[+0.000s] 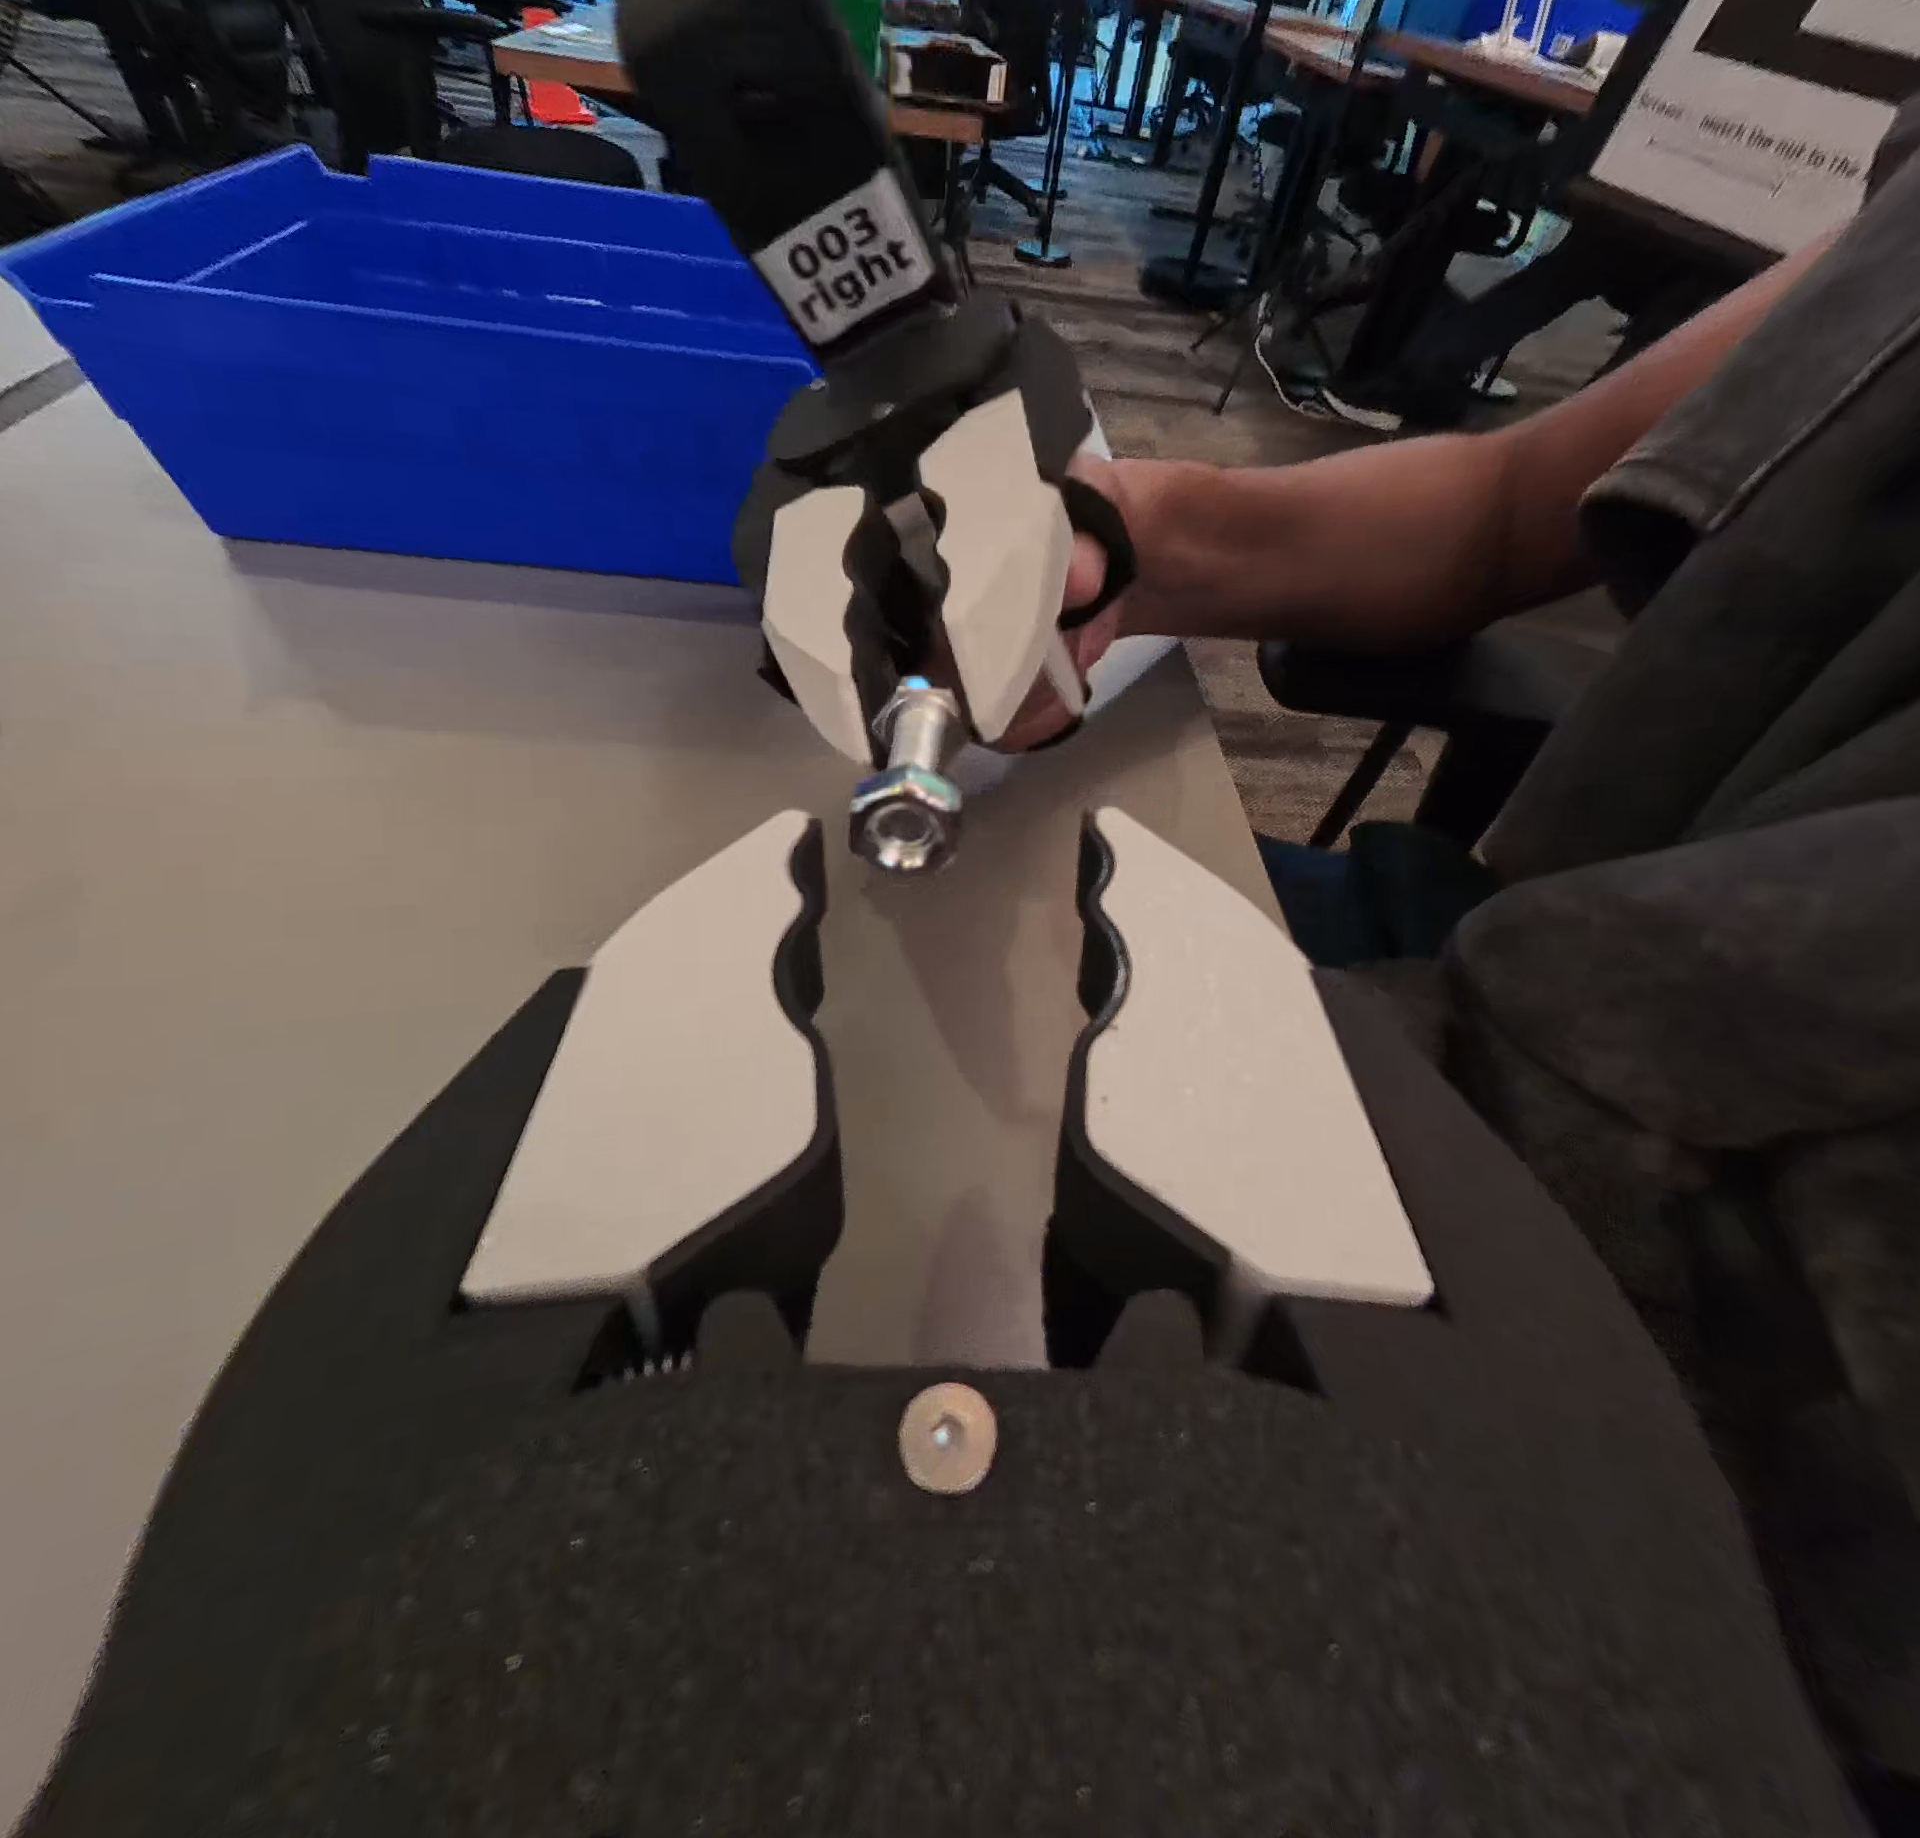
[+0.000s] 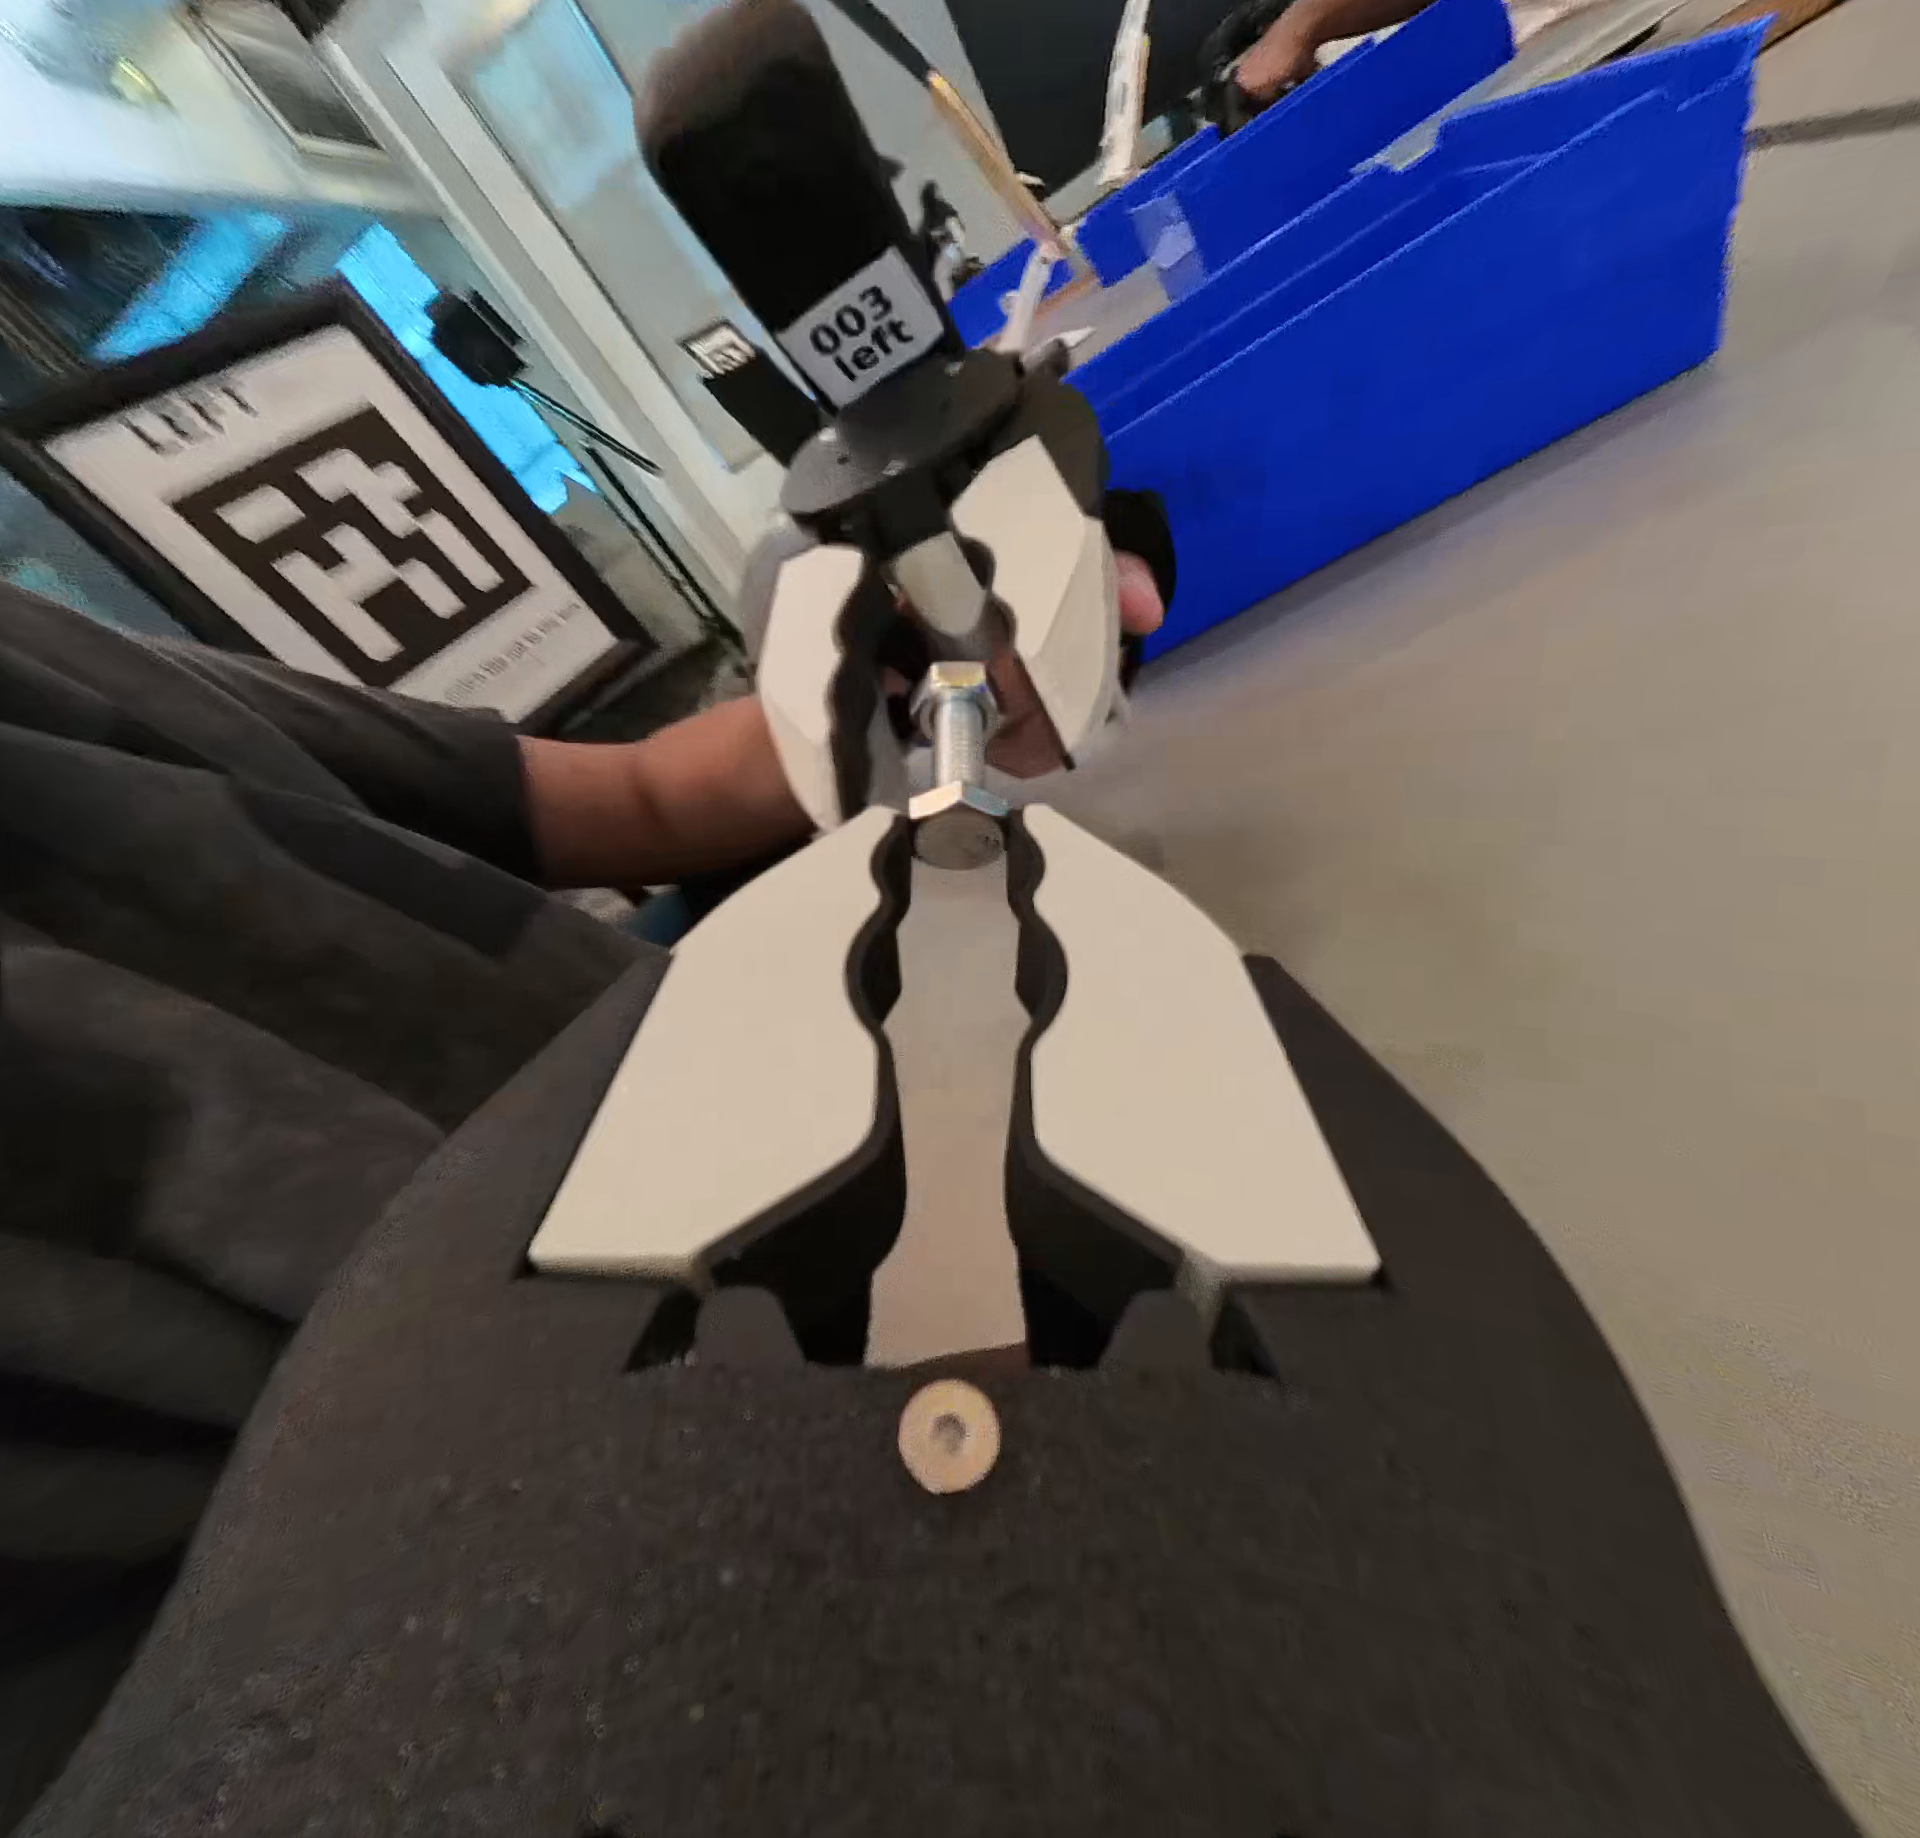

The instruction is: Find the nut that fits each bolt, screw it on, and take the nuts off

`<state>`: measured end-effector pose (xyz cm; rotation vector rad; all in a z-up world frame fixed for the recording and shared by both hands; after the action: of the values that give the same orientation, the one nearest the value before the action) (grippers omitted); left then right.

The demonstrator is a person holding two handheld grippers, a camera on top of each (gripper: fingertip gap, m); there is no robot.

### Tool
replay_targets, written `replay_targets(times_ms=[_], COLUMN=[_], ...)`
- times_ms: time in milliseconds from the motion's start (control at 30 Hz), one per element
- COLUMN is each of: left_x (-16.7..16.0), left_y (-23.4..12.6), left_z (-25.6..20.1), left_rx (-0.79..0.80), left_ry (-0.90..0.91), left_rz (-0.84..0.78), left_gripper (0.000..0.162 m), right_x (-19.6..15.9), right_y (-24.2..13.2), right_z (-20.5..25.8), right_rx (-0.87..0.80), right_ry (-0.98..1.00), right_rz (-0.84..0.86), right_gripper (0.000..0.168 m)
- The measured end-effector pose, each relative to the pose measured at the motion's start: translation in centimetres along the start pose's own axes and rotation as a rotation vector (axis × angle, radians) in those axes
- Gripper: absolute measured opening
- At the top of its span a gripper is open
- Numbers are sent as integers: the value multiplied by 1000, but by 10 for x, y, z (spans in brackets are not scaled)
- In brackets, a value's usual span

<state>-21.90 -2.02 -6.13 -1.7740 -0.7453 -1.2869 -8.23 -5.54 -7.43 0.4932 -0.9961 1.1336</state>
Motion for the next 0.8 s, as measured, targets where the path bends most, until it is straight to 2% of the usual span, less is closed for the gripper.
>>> replay_targets(times_ms=[100, 167, 233, 300, 367, 467, 667, 800], left_x=[1, 3, 4, 4, 6, 8, 2, -8], left_y=[1, -1, -2, -2, -3, -4, 1, 4], left_z=[-3, -5, -6, -5, -1, 5, 17, 22], left_rx=[0, 4, 15, -1, -31, -98, -218, -324], left_ry=[39, 72, 90, 55, -39, -208, -629, -847], left_rz=[-8, -27, -27, -22, -54, -96, -168, -244], left_gripper=[34, 18, 18, 18, 18, 18, 18, 18], right_x=[-3, -4, -3, -3, -1, 0, -9, -21], right_y=[2, 3, 4, 3, 1, -1, -1, 4], right_z=[1, 2, 3, 5, 9, 20, 30, 35], right_rx=[60, 86, 86, 44, -47, -241, -570, -781], right_ry=[69, 90, 93, 13, -164, -547, -1180, -1640], right_rz=[30, 33, 31, 27, -18, -65, -36, 10], right_gripper=[18, 18, 18, 18, 18, 18, 18, 18])
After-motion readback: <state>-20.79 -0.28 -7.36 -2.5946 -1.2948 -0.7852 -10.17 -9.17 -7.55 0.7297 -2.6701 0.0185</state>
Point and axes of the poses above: each gripper's, where its closed fingertips meet, y out along the fingers, x out of its top, z = x × y across the jaws, the point moved 7 cm from there along -y, back along the fingers, and after that the axes turned 11 degrees about -x, right-handed, at the moved point
